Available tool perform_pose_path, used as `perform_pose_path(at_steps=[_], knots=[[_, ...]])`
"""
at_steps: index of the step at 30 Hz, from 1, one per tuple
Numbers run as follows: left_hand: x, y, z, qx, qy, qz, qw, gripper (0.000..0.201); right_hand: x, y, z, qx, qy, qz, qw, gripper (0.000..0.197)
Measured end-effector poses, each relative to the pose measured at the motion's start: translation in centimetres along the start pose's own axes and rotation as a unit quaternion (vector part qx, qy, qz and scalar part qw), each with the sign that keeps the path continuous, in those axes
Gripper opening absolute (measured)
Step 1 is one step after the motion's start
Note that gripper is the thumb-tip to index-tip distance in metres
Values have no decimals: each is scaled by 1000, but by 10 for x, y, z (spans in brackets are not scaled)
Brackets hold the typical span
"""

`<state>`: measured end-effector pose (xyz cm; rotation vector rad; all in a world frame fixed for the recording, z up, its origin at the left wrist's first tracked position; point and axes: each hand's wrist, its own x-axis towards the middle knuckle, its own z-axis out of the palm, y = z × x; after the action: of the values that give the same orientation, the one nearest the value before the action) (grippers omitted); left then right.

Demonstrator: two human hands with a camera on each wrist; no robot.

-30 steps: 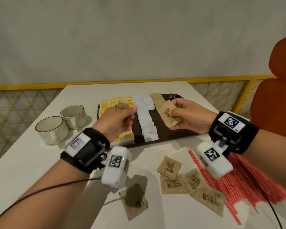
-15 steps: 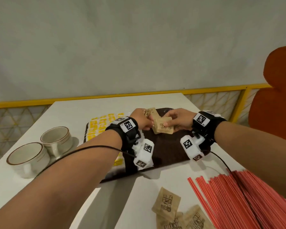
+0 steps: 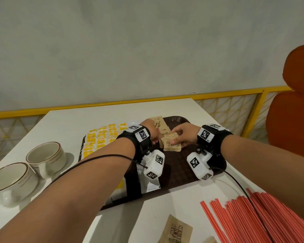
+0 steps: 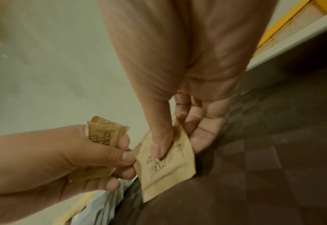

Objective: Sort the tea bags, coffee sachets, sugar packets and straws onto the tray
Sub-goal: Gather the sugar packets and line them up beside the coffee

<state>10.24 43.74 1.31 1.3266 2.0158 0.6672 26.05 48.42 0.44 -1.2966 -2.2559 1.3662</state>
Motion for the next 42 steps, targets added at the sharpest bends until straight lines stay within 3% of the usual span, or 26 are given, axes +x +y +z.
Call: perform_pose_path(at_steps=[6,9,10,13,17,22,26,29,32,38,42], knots=[[10,1,10,67,-1,-7,998,12,-2,-3,-3,-12,28,27,999,67],[1,8,5,34,52,-11,998,23,-2,-1,-6,15,26,46,998,72],[-2,9,2,13,72,7,997,24,-3,0,-7,20,28,52,998,70],[-17,11,-2,-188,75,25,979,29,-5,3,-9,30,30,66,997,57],[-50,8,3,-363,18,-50,930,40,-8,6,-9,54,28,71,996,45],[-67,0,22,-383,-27,-82,920,40,-9,6,-8,44,30,73,996,39],[-66,-4,29,-466,-43,-106,877,30,-12,5,-6,33,33,73,996,38],[-74,-5,32,-485,-40,-101,868,35,-17,5,-4,38,28,76,996,40],[-80,-4,29,-485,-52,-98,867,33,-20,4,-5,32,27,77,996,39],[-77,-4,27,-467,-45,-105,877,46,-21,7,-2,21,46,80,996,30],[-76,-2,30,-468,-30,-99,878,42,-20,8,0,36,59,73,995,26]])
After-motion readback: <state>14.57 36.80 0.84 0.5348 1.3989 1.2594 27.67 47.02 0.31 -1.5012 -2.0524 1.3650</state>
